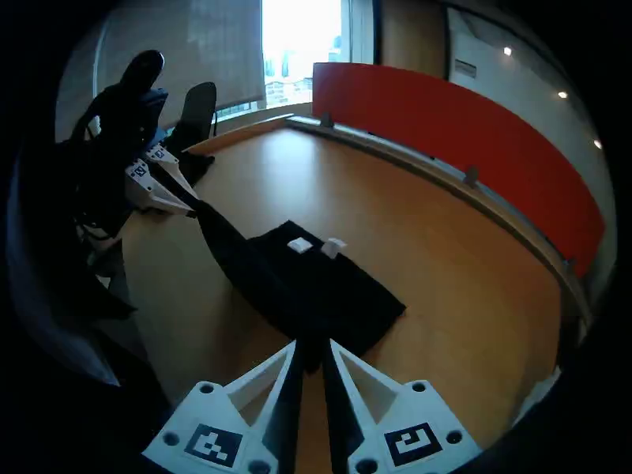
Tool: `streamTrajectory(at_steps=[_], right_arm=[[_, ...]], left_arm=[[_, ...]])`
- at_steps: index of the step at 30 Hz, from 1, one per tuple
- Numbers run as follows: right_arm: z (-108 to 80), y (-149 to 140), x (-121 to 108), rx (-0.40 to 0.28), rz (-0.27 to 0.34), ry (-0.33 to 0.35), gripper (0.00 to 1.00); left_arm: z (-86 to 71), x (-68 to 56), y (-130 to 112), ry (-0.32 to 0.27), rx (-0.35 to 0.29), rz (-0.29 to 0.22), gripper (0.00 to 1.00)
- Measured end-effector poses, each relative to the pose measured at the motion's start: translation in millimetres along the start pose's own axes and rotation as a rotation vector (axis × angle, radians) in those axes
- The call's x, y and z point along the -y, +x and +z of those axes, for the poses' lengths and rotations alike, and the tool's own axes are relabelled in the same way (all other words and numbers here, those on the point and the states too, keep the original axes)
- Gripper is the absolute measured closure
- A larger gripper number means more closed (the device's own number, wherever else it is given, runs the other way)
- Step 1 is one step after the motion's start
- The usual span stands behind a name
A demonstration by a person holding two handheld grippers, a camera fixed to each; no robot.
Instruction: Fold towel
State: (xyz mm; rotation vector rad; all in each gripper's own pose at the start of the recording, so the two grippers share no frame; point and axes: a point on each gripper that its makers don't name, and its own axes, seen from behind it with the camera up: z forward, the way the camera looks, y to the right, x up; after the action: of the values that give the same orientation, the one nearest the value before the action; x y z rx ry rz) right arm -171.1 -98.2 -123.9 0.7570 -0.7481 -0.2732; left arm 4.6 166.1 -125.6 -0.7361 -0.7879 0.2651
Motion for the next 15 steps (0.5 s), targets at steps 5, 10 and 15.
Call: streamTrajectory(at_steps=[5, 10, 15], right_arm=[[7.8, -0.7, -12.2, 0.012, -0.004, -0.007, 0.84], [19.4, 0.8, -26.1, 0.019, -0.007, -0.021, 0.84], [32.7, 2.7, -39.4, 0.023, 0.002, -0.034, 0.84]], left_arm=[[8.3, 3.9, 5.8, 0.013, 0.001, -0.005, 0.84], [20.9, 10.4, 10.7, 0.025, 0.008, -0.010, 0.84], [38.0, 19.7, 13.7, 0.040, 0.023, -0.017, 0.84]])
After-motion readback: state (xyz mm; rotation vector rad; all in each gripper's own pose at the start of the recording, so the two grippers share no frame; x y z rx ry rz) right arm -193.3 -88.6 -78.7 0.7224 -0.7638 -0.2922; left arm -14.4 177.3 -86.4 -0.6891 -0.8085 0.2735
